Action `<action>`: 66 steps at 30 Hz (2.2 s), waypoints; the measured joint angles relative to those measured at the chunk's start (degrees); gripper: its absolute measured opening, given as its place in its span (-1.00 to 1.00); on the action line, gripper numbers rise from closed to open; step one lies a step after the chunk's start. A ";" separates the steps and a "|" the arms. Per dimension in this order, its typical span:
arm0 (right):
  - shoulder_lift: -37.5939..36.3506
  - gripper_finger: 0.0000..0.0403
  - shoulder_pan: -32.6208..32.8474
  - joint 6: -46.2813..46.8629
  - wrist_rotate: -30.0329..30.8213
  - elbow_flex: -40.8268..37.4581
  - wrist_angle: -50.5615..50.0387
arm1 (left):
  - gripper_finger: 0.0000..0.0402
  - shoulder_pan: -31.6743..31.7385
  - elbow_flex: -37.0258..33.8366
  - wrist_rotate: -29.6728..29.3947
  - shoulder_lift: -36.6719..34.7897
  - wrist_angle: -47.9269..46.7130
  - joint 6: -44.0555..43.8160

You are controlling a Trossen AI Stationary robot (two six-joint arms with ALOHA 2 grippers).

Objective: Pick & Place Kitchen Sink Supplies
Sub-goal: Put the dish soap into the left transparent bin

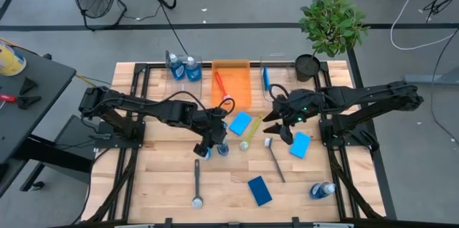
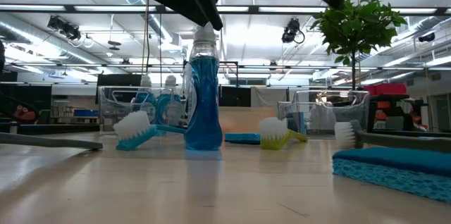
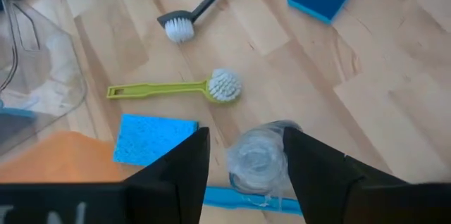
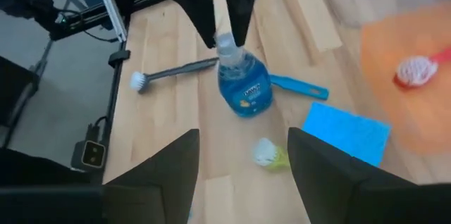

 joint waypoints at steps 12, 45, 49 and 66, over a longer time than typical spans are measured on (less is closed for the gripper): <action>-8.90 0.08 6.16 -3.65 7.36 0.00 -2.74 | -0.16 0.24 0.00 0.51 0.00 -1.40 -0.78; -12.70 0.08 7.36 -1.65 13.15 0.00 -10.37 | -0.32 1.00 1.04 4.57 2.87 -0.48 -5.28; -12.70 0.08 7.36 -1.65 13.17 0.00 -10.31 | -0.36 0.96 4.04 2.57 2.91 -0.64 -4.61; -12.70 0.08 7.34 -0.12 13.17 0.00 -10.26 | -0.39 4.19 22.72 -1.46 2.91 -19.53 -0.14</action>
